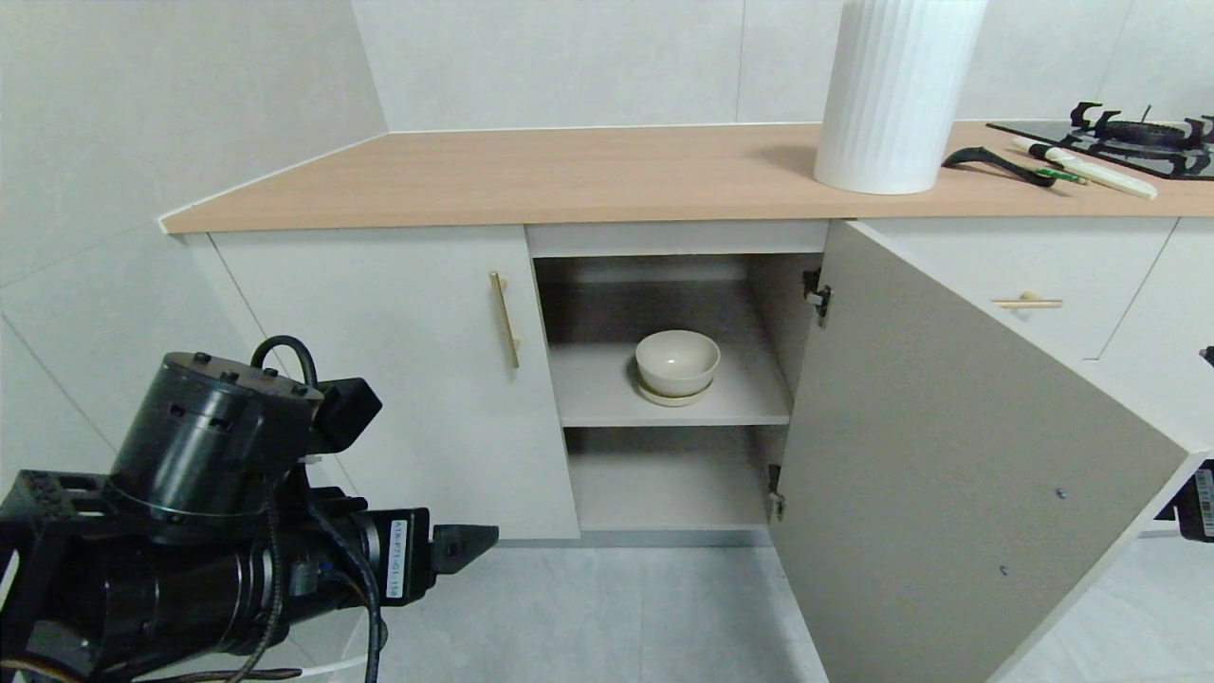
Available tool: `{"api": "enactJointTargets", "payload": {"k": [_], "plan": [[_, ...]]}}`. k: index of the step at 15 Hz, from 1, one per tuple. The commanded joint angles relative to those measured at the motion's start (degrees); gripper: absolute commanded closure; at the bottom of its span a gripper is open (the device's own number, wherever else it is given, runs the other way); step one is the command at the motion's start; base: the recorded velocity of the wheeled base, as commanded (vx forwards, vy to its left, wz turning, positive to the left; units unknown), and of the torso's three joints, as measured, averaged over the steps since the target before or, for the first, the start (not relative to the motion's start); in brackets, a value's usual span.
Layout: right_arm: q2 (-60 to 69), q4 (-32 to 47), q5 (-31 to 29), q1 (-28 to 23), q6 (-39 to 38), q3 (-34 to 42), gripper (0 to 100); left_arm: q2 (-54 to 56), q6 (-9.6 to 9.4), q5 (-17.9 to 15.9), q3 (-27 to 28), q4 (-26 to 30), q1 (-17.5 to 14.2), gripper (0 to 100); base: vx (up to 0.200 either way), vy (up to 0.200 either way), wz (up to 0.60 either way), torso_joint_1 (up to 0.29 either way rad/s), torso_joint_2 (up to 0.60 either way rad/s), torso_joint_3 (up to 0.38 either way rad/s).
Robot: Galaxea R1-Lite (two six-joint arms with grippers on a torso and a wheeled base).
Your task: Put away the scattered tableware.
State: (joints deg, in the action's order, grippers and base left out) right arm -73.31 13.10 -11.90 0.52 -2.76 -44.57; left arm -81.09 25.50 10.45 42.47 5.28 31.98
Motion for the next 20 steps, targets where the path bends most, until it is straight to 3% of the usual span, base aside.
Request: {"api": "enactJointTargets", "payload": {"k": [1, 5, 12, 20], "plan": [[-0.9, -0.1, 0.0, 1.8, -0.8, 0.4, 0, 0.0, -0.01, 0.0, 0.0, 0.0, 0.0, 0, 0.000, 0.000, 0.00, 0.000, 0.00, 0.000], [-0.9, -0.2, 0.0, 7.0, -3.1, 1.3, 0, 0.0, 0.07, 0.0, 0.1, 0.0, 0.0, 0, 0.000, 0.000, 0.00, 0.000, 0.00, 0.000], [-3.7, -3.1, 0.3, 20.3, -14.6, 1.8, 0, 0.1, 0.16, 0.0, 0.1, 0.0, 0.0, 0, 0.000, 0.000, 0.00, 0.000, 0.00, 0.000], [-6.6, -9.3, 5.4, 28.0, -23.0, 2.7, 0, 0.1, 0.16, 0.0, 0.1, 0.0, 0.0, 0, 0.000, 0.000, 0.00, 0.000, 0.00, 0.000]]}}
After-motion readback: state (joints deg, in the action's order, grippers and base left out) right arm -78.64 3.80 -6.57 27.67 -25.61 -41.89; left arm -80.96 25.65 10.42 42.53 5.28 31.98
